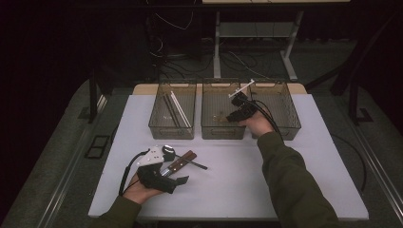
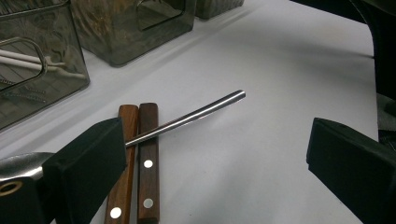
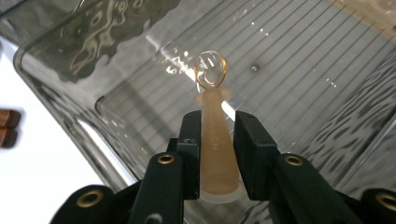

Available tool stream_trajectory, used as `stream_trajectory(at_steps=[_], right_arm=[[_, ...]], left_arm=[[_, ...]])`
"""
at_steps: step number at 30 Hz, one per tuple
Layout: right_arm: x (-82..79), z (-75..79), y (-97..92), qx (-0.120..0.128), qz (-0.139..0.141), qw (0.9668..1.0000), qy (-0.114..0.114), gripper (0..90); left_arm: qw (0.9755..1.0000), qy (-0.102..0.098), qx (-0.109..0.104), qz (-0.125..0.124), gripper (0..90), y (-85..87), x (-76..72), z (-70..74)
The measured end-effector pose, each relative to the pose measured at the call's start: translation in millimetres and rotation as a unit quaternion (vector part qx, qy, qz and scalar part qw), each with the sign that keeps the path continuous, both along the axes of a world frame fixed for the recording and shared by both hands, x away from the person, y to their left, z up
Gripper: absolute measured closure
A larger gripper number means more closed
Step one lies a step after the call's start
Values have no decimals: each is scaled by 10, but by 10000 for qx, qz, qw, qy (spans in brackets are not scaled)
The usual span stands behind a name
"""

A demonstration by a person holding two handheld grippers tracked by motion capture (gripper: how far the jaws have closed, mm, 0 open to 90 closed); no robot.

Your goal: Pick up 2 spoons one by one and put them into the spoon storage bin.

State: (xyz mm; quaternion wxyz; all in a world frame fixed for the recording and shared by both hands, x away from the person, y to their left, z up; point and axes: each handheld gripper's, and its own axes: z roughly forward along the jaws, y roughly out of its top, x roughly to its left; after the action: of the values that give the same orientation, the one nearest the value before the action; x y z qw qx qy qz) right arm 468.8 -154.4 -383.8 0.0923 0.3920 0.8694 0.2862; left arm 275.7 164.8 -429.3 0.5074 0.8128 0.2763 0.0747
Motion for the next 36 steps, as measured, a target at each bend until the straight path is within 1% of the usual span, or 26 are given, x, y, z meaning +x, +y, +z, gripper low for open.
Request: stream_trajectory(at_steps=[3,4,6,8,9,13,16,17,18,21,22,24,27,30,36], right_arm=[[-12,37,-16,172,-101,9998,-84,572],[-18,51,-27,222,-110,9996,-125,548],[-35,83,-55,371,-131,9991,-131,512],[-58,115,-92,503,-80,9985,-201,482],[-77,133,-107,564,-83,9982,-206,465],[-169,201,-188,855,-41,9959,-301,397],[-252,236,-256,922,0,9951,-365,354],[-288,246,-279,924,-9,9948,-425,335],[-324,255,-307,943,-16,9944,-486,325],[-421,274,-395,1104,-53,9923,-552,281],[-453,276,-426,1120,-18,9918,-618,271],[-529,282,-470,1094,-35,9913,-729,250],[-658,261,-544,1159,-26,9896,-853,214],[-783,225,-631,1368,14,9870,-846,197],[-1025,127,-755,1478,-19,9838,-1018,171]], left_arm=[[10000,-21,13,-10,33,3,2,2],[10000,-20,11,-8,33,3,2,1],[10000,-19,15,-13,33,3,3,1],[10000,-10,15,-11,33,2,1,0],[10000,-20,61,-36,33,9,3,3],[10000,-18,41,-16,34,4,3,0],[10000,-6,55,-12,33,4,3,-1],[10000,-1,39,0,33,2,2,-2],[10000,-12,78,-20,33,6,4,-1],[10000,-8,89,-14,33,4,4,-3],[10000,-15,76,-6,33,2,3,-4],[9999,-8,103,-3,33,6,4,-3],[10000,4,97,11,33,6,5,-4],[9999,19,119,8,33,4,4,-6],[9999,17,142,29,31,4,5,-5]])
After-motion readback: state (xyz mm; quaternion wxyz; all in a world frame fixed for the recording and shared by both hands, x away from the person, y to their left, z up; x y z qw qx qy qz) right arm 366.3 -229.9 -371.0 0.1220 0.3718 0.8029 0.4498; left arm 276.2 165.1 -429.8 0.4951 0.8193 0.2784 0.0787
